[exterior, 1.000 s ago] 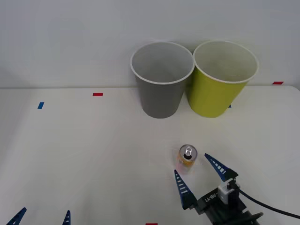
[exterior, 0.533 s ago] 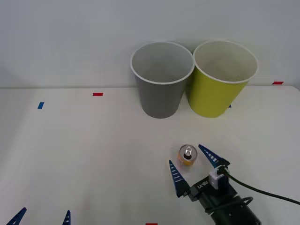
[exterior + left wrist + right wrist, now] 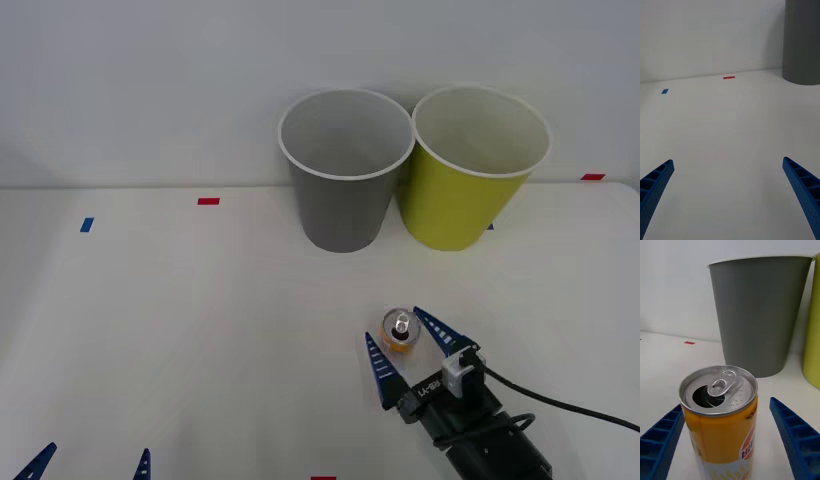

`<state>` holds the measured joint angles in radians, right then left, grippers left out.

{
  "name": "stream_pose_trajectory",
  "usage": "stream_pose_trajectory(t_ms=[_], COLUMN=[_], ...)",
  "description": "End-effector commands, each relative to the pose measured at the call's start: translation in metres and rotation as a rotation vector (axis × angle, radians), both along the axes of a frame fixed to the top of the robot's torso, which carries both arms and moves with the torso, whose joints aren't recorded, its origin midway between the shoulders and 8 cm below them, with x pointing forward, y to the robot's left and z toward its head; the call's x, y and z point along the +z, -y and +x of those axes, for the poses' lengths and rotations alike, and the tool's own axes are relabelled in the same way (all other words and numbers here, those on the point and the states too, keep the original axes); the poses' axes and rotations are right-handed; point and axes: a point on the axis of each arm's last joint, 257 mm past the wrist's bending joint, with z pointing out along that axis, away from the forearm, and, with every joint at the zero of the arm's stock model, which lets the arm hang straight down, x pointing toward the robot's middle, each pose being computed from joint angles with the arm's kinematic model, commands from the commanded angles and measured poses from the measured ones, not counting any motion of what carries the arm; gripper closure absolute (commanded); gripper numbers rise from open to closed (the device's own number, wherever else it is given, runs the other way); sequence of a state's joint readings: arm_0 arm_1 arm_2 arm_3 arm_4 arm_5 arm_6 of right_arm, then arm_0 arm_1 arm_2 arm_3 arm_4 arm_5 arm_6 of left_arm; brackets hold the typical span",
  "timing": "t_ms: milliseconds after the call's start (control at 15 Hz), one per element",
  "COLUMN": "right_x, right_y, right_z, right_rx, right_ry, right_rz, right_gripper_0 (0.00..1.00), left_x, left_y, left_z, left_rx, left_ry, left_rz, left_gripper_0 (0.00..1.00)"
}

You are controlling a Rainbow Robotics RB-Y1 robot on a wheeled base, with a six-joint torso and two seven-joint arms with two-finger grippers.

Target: Put cans in the gray bin and PET bottles in the light green bin.

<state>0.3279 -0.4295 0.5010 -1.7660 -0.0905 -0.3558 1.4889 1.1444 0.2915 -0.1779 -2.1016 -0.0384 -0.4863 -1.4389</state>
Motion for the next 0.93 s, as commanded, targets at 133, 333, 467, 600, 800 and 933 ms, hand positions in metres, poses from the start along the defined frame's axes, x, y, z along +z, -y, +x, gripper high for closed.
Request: stream_pose_trajectory(t_ms=[133,333,467,600,800,933], right_x=[0.0,0.002,0.009,0.023,0.058,0.083], right_y=[0.0,-0.001,-0.001,0.0,-0.008,-0.014], right_z=[0.0,0.0,-0.003,-0.012,-0.019,-0.019], right_rx=[0.001,0.001,0.007,0.007,0.026,0.042], right_ry=[-0.004,-0.003,-0.004,-0.058,-0.084,-0.093], right_rz=[0.01,0.015,0.017,-0.008,0.007,0.02], right_gripper_0=[0.91,0.93,0.94,0.94,0.95,0.95], left_x=[0.0,0.0,0.0,0.0,0.0,0.0], left_y=[0.0,0.0,0.0,0.0,0.0,0.0], left_z=[0.0,0.0,0.0,0.0,0.0,0.0], left_rx=[0.0,0.0,0.0,0.0,0.0,0.0], left_ry=[0.0,0.0,0.0,0.0,0.0,0.0], left_rz=[0.0,0.0,0.0,0.0,0.0,0.0], left_gripper_0=[0.0,0.0,0.0,0.0,0.0,0.0])
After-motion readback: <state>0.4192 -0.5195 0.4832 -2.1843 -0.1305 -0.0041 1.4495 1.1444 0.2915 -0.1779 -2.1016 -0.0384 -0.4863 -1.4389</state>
